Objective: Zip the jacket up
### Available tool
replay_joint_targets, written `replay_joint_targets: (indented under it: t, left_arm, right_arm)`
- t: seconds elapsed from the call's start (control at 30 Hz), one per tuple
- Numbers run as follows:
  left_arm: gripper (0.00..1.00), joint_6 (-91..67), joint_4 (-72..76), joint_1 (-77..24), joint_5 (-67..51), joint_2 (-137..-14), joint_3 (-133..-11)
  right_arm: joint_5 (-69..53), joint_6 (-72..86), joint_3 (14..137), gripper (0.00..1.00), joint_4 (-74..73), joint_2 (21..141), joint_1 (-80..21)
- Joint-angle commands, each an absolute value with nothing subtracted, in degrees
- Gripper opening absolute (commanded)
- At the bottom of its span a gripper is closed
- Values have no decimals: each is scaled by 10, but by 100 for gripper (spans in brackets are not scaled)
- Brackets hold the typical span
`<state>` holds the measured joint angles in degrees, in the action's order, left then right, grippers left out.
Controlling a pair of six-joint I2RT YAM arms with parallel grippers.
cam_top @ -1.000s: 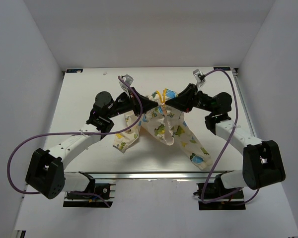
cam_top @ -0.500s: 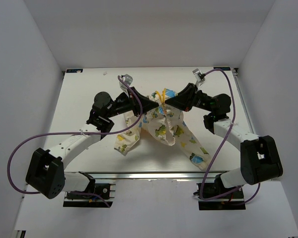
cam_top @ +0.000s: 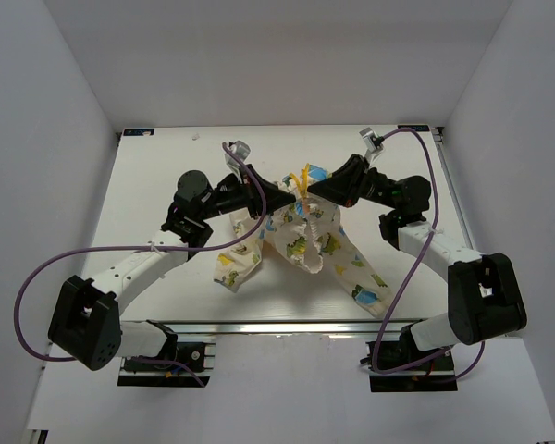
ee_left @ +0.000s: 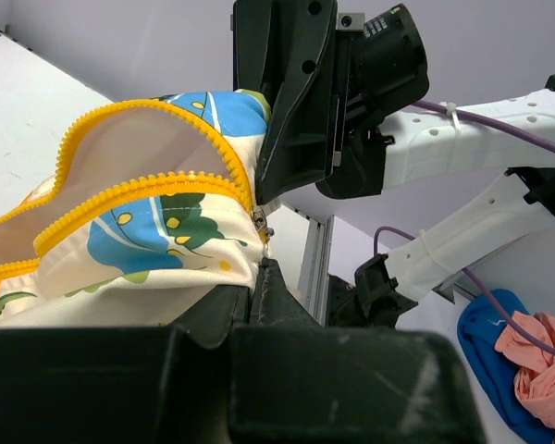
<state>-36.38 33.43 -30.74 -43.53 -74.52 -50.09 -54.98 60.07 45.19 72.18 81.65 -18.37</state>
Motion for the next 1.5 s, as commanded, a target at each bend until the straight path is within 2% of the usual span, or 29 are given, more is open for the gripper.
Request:
replay_joint_targets:
  t: [0.0, 0.27, 0.63, 0.97, 1.03, 1.07, 1.23, 1.33, 1.47]
  left_arm:
    - [0, -342, 309, -309, -460, -736, -512]
    - [0, -351, 330, -309, -504, -754, -514]
    - [0, -323, 229, -310, -513, -761, -497]
    - [0, -301, 192, -337, -497, -737, -469]
    - [0, -306, 189, -337, -498, -742, -468]
    - [0, -310, 193, -337, -500, -744, -465]
    - [0, -363, 221, -337, -505, -784, -446]
    - [0, -395, 248, -337, -511, -802, -433]
    - [0, -419, 259, -337, -504, -813, -420]
  right_arm:
    - [-536, 613, 465, 0, 789, 805, -186]
    - [-536, 617, 472, 0, 788, 809, -186]
    - [-452, 592, 456, 0, 744, 803, -185]
    - [-379, 449, 440, 0, 524, 752, -187]
    - [-364, 413, 443, 5, 423, 731, -192]
    - [-349, 377, 442, 14, 393, 725, -199]
    - [-304, 308, 443, 32, 196, 694, -211]
    - [-274, 271, 444, 47, 103, 677, -215]
    - [-231, 215, 460, 52, -5, 660, -228]
